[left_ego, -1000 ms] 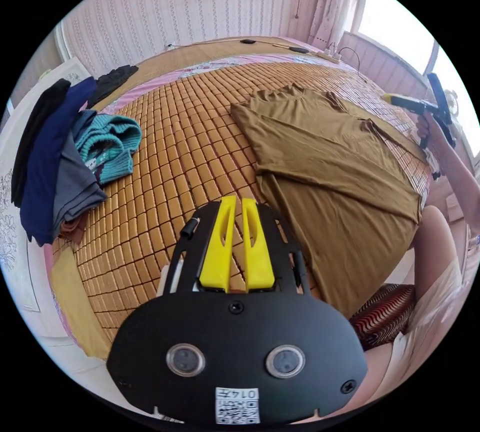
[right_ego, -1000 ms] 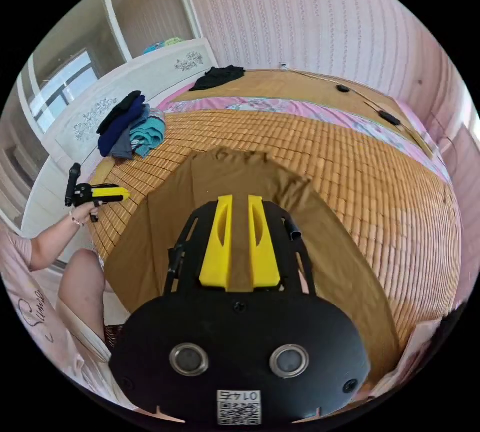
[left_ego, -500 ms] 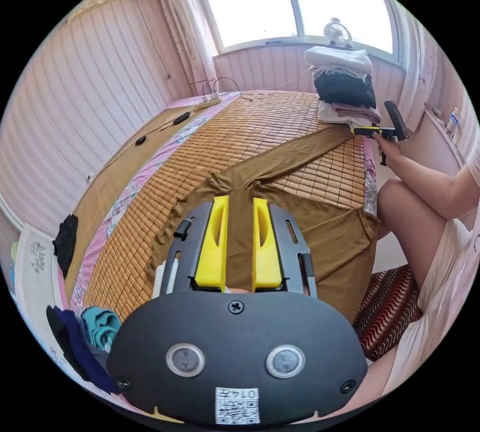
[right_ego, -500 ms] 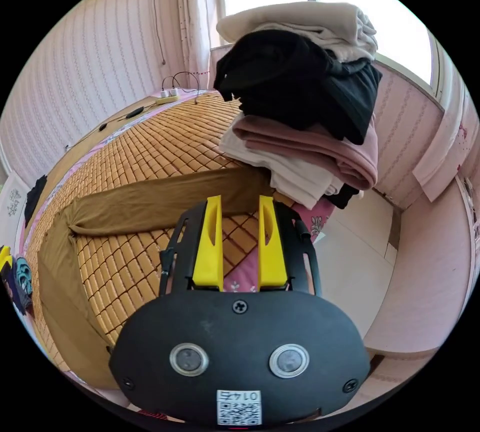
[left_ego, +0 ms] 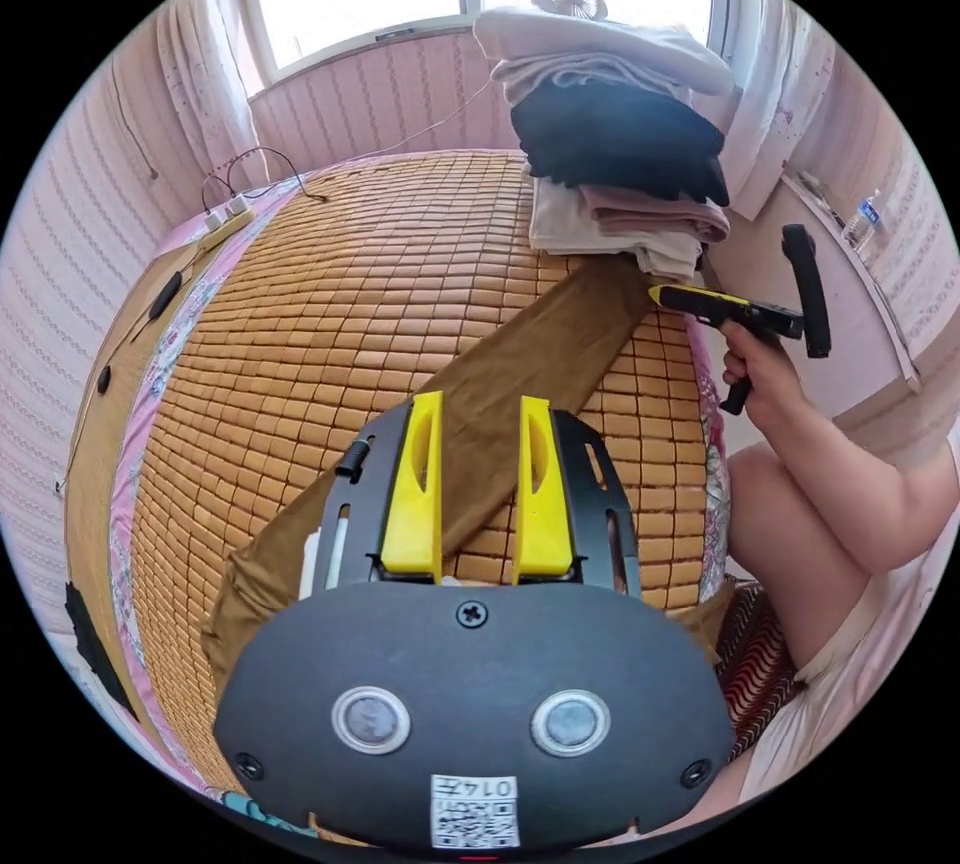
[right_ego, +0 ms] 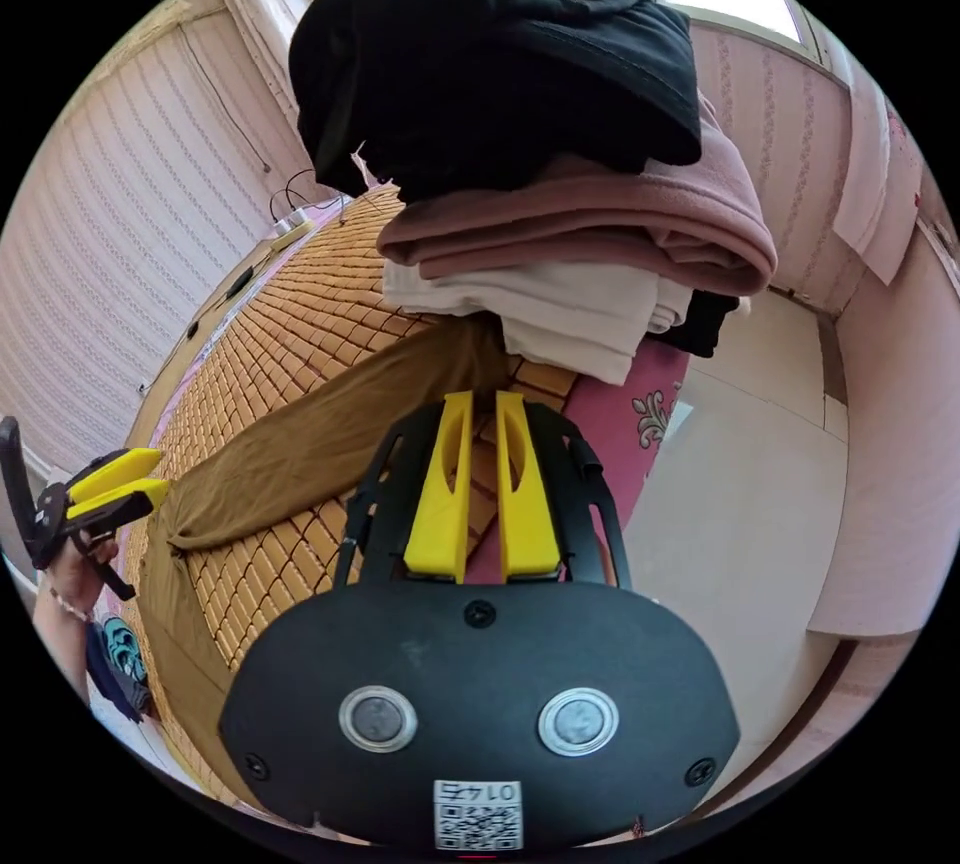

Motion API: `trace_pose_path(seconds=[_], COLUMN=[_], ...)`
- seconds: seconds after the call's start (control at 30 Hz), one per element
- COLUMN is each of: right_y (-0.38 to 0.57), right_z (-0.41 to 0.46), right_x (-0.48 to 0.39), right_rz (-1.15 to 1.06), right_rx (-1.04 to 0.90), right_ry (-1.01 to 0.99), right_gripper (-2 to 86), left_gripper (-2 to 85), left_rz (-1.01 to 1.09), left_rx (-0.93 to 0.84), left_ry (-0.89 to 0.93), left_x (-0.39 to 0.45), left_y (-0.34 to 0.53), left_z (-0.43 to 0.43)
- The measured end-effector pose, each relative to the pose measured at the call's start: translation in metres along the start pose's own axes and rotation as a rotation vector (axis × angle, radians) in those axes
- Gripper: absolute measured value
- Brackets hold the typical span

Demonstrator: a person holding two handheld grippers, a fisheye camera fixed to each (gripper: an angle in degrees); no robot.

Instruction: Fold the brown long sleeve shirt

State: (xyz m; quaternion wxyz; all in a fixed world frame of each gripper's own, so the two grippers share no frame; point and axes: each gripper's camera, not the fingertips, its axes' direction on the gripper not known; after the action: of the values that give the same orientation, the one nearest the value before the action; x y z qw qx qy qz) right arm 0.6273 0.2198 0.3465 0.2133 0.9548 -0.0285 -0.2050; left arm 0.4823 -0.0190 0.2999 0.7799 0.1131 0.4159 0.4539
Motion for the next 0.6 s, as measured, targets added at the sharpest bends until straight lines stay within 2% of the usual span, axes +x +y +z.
trace_pose_path(seconds=[0.33, 0.6], right_y=[-0.004, 0.01], right_z=[-0.008, -0.018], right_x=[0.035, 0.051], right_rz=[0.054, 0.035], right_rx=[0.005, 0.011], right_ry=[-0.155, -0.219], right_gripper=[0.8, 0.5], left_gripper=[9.0, 0.5], left_rz=[0.0, 0.009], left_rx=[-0.163, -0.109], left_ry=[-0.004, 0.059], left_x=[0.0, 0.0], left_y=[-0.056, -0.051], left_z=[0.091, 0.08])
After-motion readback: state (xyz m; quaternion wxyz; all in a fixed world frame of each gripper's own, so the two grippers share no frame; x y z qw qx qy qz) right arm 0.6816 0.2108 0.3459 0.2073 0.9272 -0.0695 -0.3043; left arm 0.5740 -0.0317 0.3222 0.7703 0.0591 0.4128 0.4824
